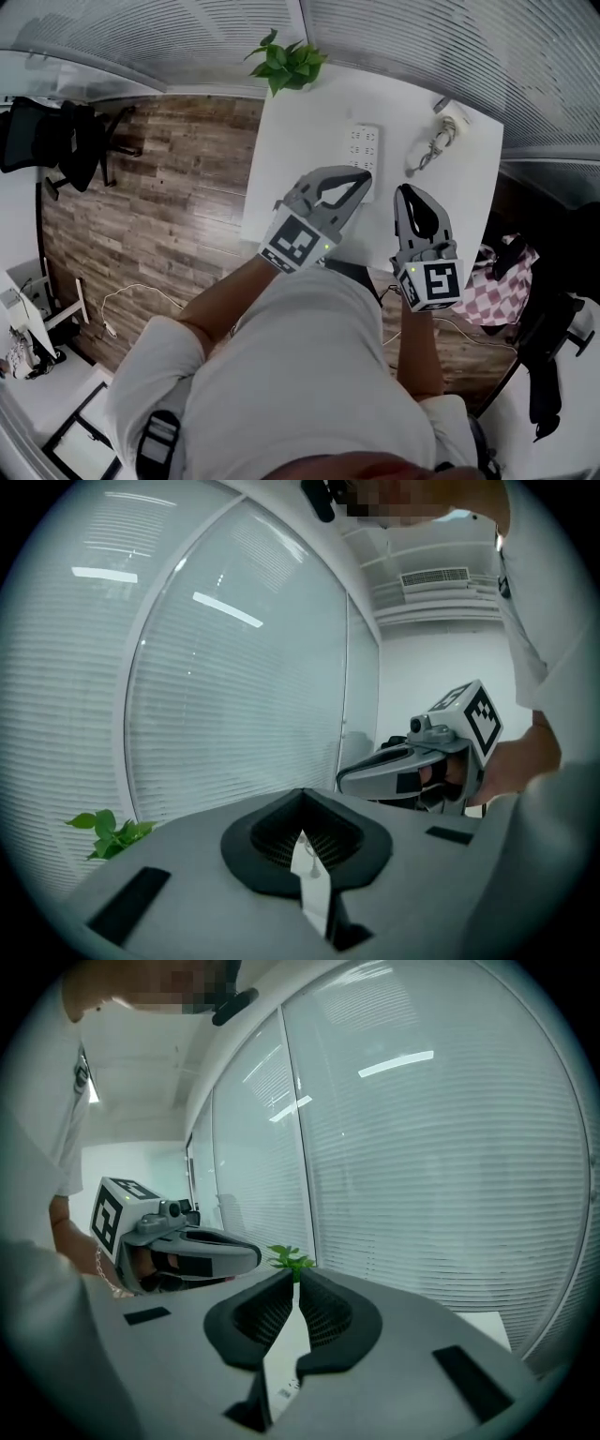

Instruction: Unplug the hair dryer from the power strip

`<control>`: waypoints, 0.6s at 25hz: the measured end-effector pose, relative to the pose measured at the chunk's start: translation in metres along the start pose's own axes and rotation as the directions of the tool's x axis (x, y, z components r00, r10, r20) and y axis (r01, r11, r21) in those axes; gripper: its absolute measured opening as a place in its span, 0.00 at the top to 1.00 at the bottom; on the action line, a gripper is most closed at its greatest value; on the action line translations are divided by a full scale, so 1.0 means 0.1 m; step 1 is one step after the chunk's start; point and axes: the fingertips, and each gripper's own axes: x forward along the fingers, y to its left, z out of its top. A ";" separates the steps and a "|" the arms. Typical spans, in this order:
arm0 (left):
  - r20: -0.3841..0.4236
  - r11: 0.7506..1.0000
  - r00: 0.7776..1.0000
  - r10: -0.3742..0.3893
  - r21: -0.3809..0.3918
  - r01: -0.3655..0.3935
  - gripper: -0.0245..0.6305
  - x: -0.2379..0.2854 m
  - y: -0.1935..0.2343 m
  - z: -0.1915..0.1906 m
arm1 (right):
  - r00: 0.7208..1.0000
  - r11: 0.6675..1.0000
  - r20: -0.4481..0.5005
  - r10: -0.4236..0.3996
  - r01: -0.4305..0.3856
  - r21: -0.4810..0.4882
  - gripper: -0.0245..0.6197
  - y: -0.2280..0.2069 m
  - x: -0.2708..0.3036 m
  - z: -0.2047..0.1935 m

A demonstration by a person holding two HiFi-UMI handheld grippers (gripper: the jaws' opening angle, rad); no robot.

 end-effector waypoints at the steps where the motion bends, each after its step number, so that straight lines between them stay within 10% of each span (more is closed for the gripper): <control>1: 0.022 1.000 1.000 0.000 -0.009 0.000 0.93 -0.05 -0.02 0.08 | 1.000 1.000 0.010 0.013 -0.013 -0.007 0.89 0.06 -0.03 0.06; 15: 0.150 1.000 0.989 0.003 0.000 -0.003 0.93 -0.51 -0.27 0.62 | 0.993 0.997 0.096 0.064 -0.060 -0.046 0.91 0.54 -0.32 0.58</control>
